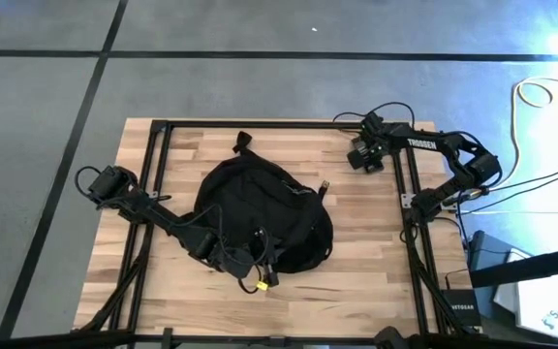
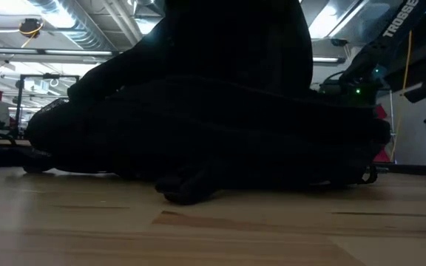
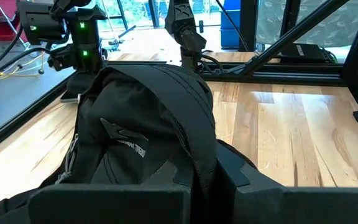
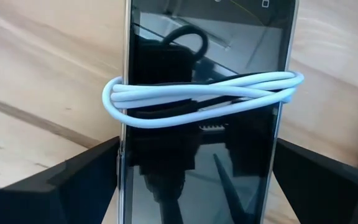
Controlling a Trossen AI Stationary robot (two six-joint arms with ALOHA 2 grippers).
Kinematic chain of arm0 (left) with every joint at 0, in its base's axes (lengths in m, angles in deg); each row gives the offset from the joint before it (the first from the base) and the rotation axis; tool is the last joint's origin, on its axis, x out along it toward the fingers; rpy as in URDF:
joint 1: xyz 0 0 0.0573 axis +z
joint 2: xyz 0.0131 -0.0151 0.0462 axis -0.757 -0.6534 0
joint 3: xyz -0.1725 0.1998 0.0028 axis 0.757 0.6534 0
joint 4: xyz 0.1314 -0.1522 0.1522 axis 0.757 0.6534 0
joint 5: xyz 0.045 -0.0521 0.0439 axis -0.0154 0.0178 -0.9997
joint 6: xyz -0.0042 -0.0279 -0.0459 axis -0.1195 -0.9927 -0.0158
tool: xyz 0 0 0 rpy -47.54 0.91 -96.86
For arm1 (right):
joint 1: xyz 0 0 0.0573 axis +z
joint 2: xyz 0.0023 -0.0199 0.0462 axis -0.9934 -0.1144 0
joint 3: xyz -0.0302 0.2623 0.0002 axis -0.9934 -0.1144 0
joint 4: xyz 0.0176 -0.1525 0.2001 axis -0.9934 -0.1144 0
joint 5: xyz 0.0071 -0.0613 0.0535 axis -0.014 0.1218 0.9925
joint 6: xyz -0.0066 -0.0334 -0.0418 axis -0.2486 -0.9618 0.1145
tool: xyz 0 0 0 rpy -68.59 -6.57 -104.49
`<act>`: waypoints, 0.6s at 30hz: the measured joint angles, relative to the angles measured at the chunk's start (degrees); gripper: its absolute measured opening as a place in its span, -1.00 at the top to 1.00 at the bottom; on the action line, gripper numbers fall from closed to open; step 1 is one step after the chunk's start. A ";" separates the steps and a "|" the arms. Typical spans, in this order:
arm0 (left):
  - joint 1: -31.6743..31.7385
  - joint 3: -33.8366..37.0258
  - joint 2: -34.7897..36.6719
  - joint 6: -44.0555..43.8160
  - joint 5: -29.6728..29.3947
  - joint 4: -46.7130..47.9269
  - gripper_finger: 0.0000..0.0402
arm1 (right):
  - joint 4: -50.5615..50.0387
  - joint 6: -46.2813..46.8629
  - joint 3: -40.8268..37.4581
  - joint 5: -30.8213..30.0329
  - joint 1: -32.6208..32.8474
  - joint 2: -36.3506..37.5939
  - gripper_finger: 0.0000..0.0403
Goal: Unpack backpack
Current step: Put the black cellphone into the black backpack
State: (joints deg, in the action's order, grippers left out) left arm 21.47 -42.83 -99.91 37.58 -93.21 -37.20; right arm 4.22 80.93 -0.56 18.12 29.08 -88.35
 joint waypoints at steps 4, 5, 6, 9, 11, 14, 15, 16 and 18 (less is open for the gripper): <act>0.00 0.00 0.00 0.00 -0.01 0.00 0.97 | 0.96 -1.24 -0.10 0.69 0.11 -0.09 -0.88; 0.00 0.00 0.00 0.00 -0.01 0.00 0.97 | 1.06 -1.26 -0.10 0.39 0.17 -0.09 -0.88; 0.02 0.00 0.00 0.00 -0.01 0.00 0.97 | 1.16 -1.35 -0.13 0.37 0.22 -0.09 -0.88; 0.00 0.00 0.00 0.00 -0.01 -0.02 0.97 | 1.37 -2.39 -0.15 0.28 0.24 -0.09 -0.87; 0.01 0.00 0.00 0.00 -0.01 -0.03 0.97 | 1.35 -2.42 -0.15 0.17 0.28 0.02 -0.81; 0.02 0.00 0.00 -0.01 -0.01 -0.07 0.97 | 1.35 -2.44 -0.24 0.16 0.31 0.44 -0.70; 0.02 0.00 0.00 -0.02 -0.01 -0.07 0.97 | 1.35 -2.44 -0.26 0.32 0.33 0.53 -0.67; 0.00 0.00 0.00 -0.02 -0.03 -0.07 0.97 | 1.32 -2.43 -0.26 0.43 0.33 0.56 -0.67; 0.00 0.00 0.00 0.00 -0.03 -0.09 0.97 | 1.28 -2.33 -0.26 0.43 0.33 0.57 -0.67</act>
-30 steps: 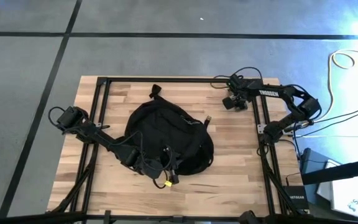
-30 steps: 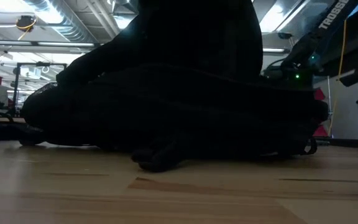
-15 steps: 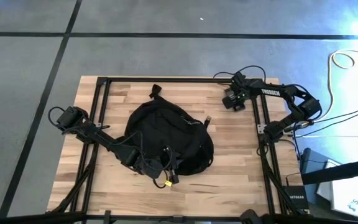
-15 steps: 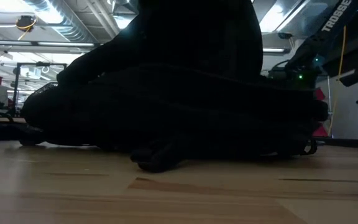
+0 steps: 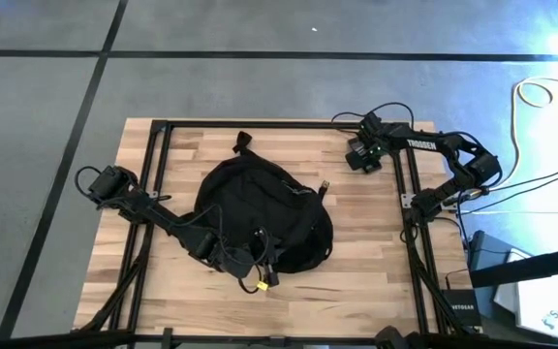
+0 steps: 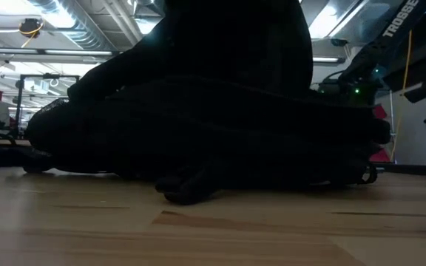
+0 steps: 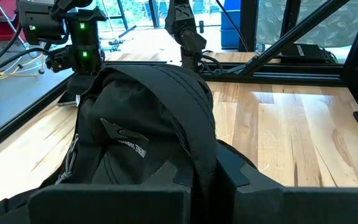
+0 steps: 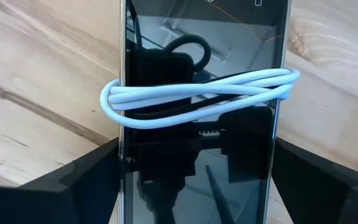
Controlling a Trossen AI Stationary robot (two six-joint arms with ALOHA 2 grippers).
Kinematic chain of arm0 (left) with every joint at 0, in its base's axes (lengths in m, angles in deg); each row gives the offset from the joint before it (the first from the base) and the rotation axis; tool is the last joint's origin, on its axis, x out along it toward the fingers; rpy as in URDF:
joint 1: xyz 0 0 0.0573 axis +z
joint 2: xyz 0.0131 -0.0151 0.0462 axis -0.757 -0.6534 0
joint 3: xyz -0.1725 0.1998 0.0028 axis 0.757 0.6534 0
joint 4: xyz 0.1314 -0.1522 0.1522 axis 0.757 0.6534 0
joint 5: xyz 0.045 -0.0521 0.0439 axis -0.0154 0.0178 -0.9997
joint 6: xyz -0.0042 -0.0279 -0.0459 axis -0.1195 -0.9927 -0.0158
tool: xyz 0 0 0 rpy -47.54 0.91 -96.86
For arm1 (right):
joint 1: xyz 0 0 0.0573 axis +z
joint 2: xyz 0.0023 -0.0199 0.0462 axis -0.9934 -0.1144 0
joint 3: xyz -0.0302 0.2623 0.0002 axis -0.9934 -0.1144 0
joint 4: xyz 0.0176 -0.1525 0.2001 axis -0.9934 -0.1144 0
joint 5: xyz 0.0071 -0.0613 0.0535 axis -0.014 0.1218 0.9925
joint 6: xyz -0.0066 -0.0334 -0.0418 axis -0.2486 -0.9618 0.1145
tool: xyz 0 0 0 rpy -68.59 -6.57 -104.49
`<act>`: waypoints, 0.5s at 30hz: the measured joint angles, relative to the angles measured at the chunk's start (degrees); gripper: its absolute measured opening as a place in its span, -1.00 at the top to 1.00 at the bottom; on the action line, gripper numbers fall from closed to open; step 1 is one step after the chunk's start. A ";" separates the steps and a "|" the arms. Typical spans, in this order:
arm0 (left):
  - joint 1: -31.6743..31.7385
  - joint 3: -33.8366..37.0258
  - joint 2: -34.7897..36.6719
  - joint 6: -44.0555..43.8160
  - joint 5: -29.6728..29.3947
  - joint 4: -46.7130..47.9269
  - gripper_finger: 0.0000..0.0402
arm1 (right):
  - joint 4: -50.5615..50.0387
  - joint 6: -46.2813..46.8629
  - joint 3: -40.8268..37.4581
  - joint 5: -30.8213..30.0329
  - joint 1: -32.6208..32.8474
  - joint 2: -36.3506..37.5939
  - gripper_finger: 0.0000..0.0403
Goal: Unpack backpack
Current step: Put the black cellphone into the black backpack
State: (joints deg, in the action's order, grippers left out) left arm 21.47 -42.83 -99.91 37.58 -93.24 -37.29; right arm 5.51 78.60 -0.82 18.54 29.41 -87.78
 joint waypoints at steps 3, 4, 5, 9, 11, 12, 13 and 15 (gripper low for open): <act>0.02 0.00 0.00 0.00 0.00 -0.02 0.97 | -0.23 0.21 0.00 0.18 0.06 0.06 -0.75; 0.02 0.00 0.00 0.00 0.00 -0.02 0.97 | -0.42 0.24 0.00 0.47 0.32 0.14 -0.77; 0.02 0.00 0.00 0.00 0.00 -0.02 0.97 | -0.68 0.16 -0.02 0.80 0.57 0.29 -0.78; 0.15 0.00 0.00 0.00 0.00 -0.02 0.97 | -1.23 -0.22 -0.19 1.39 2.53 1.69 -0.72; 0.33 0.00 0.00 -0.02 0.00 -0.06 0.97 | -1.75 -0.27 -0.33 1.77 3.63 2.85 -0.68; 0.38 -0.02 0.00 -0.02 0.00 -0.13 0.97 | -2.33 -0.21 -0.43 2.68 4.21 3.53 -0.67; 0.46 -0.02 0.00 -0.02 0.00 -0.13 0.97 | -2.86 0.02 -0.53 3.71 4.76 4.31 -0.67; 0.55 -0.02 0.00 -0.02 0.04 -0.13 0.97 | -3.25 0.85 -0.55 4.59 6.01 5.89 -0.68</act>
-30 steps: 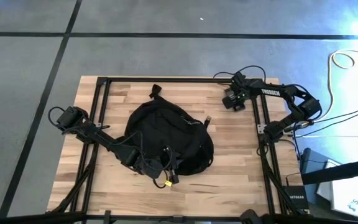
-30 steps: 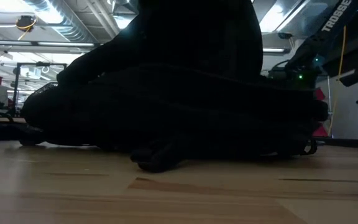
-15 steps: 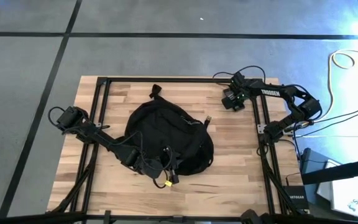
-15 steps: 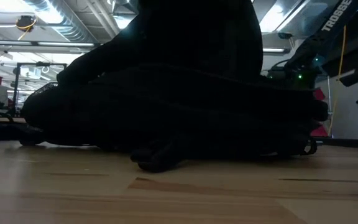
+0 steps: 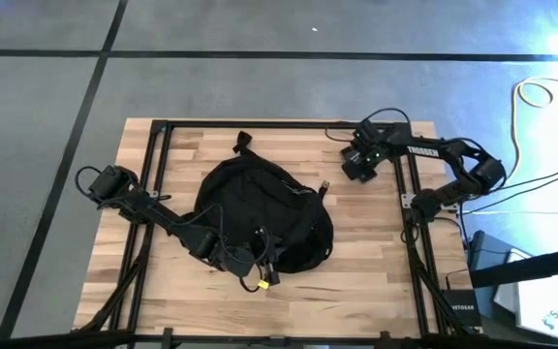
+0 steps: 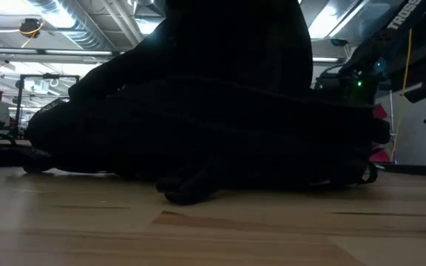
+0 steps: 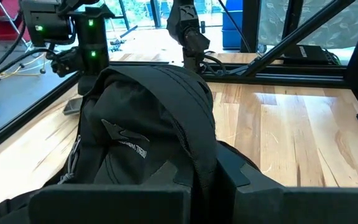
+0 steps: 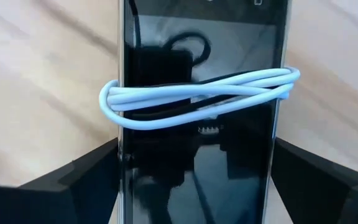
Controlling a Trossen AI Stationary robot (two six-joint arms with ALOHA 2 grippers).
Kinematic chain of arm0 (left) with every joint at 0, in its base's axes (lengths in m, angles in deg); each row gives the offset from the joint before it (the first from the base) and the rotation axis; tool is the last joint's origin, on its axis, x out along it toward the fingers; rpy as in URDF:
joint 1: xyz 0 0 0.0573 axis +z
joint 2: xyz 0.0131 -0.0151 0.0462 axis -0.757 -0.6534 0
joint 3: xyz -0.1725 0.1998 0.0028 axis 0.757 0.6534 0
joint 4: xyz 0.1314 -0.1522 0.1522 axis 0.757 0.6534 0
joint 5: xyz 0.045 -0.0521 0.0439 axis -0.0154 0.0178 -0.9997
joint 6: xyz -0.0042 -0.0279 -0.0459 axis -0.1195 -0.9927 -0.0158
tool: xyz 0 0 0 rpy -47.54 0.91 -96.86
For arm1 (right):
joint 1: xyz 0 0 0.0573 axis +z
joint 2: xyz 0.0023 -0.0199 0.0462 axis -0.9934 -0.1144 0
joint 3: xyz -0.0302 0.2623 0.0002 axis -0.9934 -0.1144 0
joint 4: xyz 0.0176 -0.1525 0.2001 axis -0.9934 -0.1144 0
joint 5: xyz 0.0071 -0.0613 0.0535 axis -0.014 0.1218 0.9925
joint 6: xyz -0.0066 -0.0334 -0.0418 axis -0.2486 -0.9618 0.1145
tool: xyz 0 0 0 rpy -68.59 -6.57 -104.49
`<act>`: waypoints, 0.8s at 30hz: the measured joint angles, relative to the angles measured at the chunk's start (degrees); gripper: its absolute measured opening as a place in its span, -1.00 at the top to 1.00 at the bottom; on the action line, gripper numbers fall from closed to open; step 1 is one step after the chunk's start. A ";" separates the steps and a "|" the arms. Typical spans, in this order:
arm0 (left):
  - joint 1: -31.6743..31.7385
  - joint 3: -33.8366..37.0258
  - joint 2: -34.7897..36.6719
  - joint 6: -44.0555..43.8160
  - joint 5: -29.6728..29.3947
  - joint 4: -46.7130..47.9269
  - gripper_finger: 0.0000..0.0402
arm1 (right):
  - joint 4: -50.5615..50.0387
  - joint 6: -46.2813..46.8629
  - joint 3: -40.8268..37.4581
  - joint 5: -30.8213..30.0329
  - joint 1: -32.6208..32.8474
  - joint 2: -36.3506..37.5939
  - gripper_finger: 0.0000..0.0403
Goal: Unpack backpack
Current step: Put the black cellphone into the black backpack
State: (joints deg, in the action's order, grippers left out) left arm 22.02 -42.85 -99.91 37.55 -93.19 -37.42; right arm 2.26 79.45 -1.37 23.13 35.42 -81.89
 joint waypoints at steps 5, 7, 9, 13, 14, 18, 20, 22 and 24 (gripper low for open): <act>0.04 0.00 0.00 -0.19 0.37 0.02 0.97 | -1.70 0.89 0.13 -0.16 4.76 5.13 -0.74; 0.07 0.00 0.00 -0.24 0.39 0.02 0.97 | -3.07 1.95 0.17 -0.21 7.25 7.56 -0.72; 0.07 0.00 0.00 -0.24 0.42 0.03 0.97 | -5.27 3.48 0.21 -0.31 9.95 10.37 -0.69; 0.07 0.00 0.00 -0.59 0.44 0.04 0.97 | -10.67 7.13 0.23 -1.12 16.70 16.45 -0.68; 0.07 0.00 0.00 -0.59 0.46 0.07 0.97 | -11.98 8.45 0.28 -1.29 18.79 18.00 -0.68; 0.07 0.00 0.00 -0.59 0.50 0.09 0.97 | -13.48 13.19 -0.22 0.23 29.20 23.89 -0.69; 0.08 0.00 0.00 -0.59 0.50 0.09 0.97 | -11.83 16.76 -0.86 2.06 35.17 25.69 -0.69; 0.17 0.00 0.00 -0.63 0.55 0.09 0.97 | -10.40 20.03 -1.07 4.34 41.48 26.02 -0.69; 0.30 0.00 0.00 -0.84 0.55 0.09 0.97 | -7.63 22.68 -1.09 4.88 47.76 25.35 -0.69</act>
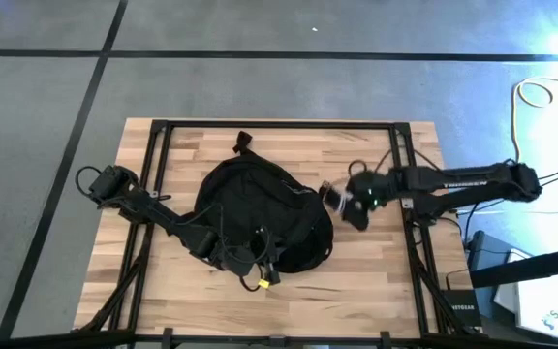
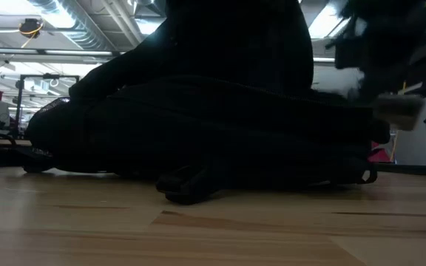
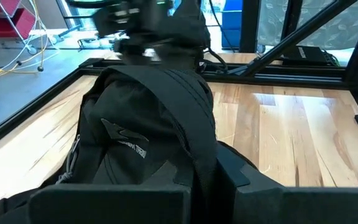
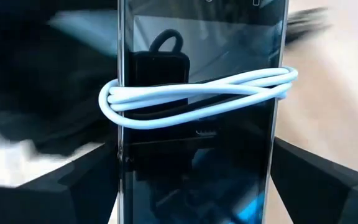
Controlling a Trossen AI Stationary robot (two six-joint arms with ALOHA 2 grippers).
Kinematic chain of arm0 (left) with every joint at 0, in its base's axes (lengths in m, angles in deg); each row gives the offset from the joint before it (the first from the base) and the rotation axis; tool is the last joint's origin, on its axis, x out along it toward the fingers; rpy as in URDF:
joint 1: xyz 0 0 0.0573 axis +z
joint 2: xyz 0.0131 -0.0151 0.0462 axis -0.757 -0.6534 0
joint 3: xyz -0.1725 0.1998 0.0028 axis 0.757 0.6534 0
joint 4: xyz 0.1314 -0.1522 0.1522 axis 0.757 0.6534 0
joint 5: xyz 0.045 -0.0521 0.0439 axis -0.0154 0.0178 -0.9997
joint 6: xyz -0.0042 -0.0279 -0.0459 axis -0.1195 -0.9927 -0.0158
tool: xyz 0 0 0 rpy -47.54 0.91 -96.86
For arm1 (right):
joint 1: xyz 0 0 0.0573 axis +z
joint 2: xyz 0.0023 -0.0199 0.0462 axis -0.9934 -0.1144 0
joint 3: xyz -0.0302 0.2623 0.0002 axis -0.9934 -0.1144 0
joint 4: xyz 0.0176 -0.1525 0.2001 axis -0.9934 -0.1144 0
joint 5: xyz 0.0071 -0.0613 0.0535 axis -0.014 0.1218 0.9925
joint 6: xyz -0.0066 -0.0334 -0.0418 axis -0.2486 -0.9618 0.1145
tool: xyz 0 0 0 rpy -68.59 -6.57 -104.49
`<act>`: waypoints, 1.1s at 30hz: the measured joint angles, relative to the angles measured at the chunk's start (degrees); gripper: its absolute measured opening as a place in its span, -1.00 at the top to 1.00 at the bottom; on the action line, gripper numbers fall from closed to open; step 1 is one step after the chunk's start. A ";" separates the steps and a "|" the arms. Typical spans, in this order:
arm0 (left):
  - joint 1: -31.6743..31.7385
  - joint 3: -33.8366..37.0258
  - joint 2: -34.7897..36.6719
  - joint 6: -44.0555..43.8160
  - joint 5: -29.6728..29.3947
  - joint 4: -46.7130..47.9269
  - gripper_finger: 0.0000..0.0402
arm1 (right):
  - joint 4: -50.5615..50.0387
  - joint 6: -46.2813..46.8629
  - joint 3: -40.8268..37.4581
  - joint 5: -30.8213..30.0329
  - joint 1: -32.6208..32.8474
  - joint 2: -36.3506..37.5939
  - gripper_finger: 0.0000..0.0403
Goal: Unpack backpack
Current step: Put the black cellphone into the black backpack
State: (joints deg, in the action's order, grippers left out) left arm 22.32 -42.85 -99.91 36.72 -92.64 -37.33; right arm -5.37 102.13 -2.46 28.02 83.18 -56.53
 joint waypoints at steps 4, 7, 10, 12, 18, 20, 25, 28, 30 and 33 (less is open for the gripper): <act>0.16 0.00 0.00 -0.32 0.02 -0.02 0.97 | 15.20 -0.87 -0.08 -0.48 10.62 -3.02 -0.69; 0.23 0.00 0.00 -0.53 0.00 -0.03 0.97 | 29.67 -6.19 0.07 0.48 16.75 -5.94 -0.69; 0.14 0.00 0.02 -0.58 0.02 -0.01 0.97 | 34.01 -9.51 0.87 1.55 19.64 -9.09 -0.69; 0.14 0.00 0.02 -0.77 0.02 0.15 0.97 | 34.29 -10.80 1.55 1.31 19.43 -11.34 -0.69; 0.25 -0.04 0.13 -0.93 -0.36 -0.48 0.97 | 50.59 -21.63 1.60 -2.72 19.36 -20.66 -0.69; 0.32 -0.04 0.13 -1.30 -0.27 -0.36 0.97 | 56.58 -25.08 1.63 -3.02 19.36 -23.84 -0.68; 0.34 -0.02 0.04 -1.36 0.27 0.23 0.97 | 56.73 -28.03 1.81 -8.58 18.52 -29.88 -0.67; 0.35 -0.02 0.04 -1.29 0.47 0.21 0.97 | 52.73 -26.67 1.79 -14.89 17.61 -32.00 -0.67; 0.36 -0.02 0.04 -1.31 0.50 0.25 0.97 | 51.03 -25.21 1.85 -18.78 17.11 -32.61 -0.67; 0.36 0.00 0.02 -1.11 0.43 0.37 0.97 | 49.90 -23.46 1.90 -22.09 15.92 -33.19 -0.68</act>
State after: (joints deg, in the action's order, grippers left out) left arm 22.68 -42.85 -99.89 35.61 -92.21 -36.96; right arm 44.53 78.67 -0.56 5.92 99.10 -89.73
